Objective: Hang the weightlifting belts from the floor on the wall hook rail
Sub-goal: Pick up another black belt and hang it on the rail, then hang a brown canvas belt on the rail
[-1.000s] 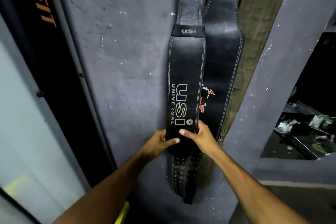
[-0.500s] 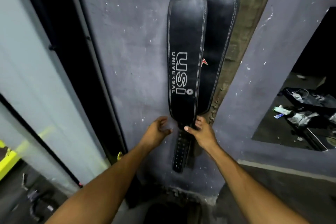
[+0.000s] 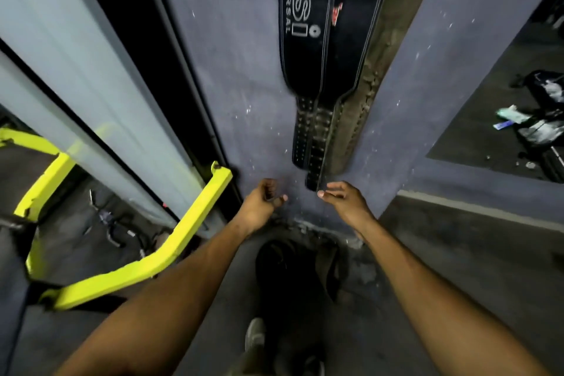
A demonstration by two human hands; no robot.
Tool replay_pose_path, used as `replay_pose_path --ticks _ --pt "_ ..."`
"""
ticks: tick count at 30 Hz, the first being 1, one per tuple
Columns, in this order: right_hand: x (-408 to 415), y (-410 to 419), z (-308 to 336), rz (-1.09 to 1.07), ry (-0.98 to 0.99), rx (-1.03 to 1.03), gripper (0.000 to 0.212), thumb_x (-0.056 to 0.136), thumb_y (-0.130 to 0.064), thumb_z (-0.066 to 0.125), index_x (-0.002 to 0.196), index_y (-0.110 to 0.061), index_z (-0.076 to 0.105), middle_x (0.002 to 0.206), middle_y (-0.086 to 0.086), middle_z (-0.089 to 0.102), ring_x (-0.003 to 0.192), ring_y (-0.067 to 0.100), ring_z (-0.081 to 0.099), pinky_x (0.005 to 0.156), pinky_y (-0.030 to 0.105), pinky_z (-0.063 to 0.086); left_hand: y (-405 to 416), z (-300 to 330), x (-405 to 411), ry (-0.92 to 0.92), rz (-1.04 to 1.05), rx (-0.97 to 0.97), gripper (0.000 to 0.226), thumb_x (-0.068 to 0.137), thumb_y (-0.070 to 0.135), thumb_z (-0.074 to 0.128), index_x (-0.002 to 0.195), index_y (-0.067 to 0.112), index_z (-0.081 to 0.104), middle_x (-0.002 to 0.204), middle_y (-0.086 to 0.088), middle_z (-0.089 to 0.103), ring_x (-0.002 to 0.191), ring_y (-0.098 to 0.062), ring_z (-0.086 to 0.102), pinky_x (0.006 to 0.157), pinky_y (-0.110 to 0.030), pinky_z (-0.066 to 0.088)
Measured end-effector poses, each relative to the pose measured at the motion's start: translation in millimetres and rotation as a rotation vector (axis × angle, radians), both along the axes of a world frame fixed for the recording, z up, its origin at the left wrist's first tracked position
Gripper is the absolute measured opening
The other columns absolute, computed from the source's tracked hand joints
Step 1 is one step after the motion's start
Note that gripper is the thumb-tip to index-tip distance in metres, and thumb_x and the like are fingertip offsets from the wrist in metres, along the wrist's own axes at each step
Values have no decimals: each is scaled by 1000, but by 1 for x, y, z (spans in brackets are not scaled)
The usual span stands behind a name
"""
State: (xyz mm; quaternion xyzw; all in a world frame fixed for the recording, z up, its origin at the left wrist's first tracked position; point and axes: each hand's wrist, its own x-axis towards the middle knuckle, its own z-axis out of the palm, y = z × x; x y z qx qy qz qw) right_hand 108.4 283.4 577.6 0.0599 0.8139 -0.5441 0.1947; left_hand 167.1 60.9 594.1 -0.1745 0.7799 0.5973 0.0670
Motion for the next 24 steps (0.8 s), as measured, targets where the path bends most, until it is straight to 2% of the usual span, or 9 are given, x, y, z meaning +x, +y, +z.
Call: replay_pose_path --ticks 5,6,8,10,12,14,18,23,24 --pt "19 -14 -51 -9 -95 24 43 89 -33 81 123 -12 67 120 9 73 109 24 69 99 38 54 -9 -49 17 -143 6 35 45 91 -2 72 130 -8 50 130 -29 64 117 -29 64 113 -44 46" --pt "21 -18 -60 -11 -120 29 42 89 -32 81 123 -11 67 119 9 73 110 24 69 101 39 54 -12 -61 19 -166 1 36 45 91 -3 71 130 -9 50 131 -30 63 114 -28 66 108 -37 51" --pt "24 -27 -78 -29 -166 35 39 90 -25 80 122 -7 67 122 14 73 112 27 69 103 41 53 -18 -87 20 -212 -8 58 45 91 -5 70 131 -7 49 131 -32 61 92 -8 66 83 -14 55" --pt "25 -36 -99 -37 -205 49 40 91 -19 79 125 -2 66 123 19 72 111 27 68 99 36 53 -26 -115 19 -267 -13 82 45 91 -2 70 131 -4 50 129 -31 62 81 4 61 68 -7 52" --pt "26 -43 -122 -24 -258 71 43 92 -19 78 128 -1 65 124 19 71 110 23 67 91 28 48 -35 -140 18 -329 -36 49 42 90 6 75 128 3 56 127 -25 67 90 -6 66 79 -12 55" --pt "24 -50 -151 -22 -297 95 43 92 -24 78 129 -5 65 123 15 71 112 21 67 90 26 46 -44 -167 17 -364 -48 37 44 89 10 77 127 3 58 127 -23 68 113 -28 69 101 -37 55" --pt "11 -63 -225 -32 -343 133 44 91 -33 78 128 -11 66 122 9 73 106 17 66 91 31 51 -64 -238 3 -461 -107 23 50 91 8 75 126 -19 52 125 -42 58 124 -53 54 101 -57 47" --pt "-16 -89 -356 -32 -395 142 41 89 -35 80 122 -14 69 116 6 75 108 16 68 94 31 53 -78 -352 -27 -546 -39 -7 56 90 6 75 138 -5 50 134 -33 60 128 -45 57 102 -50 51" --pt "-22 -94 -387 -36 -409 137 40 89 -34 80 121 -13 69 112 6 75 105 15 69 91 25 54 -79 -381 -35 -556 -45 -19 56 91 8 75 139 -3 50 135 -31 61 128 -43 58 98 -45 53"
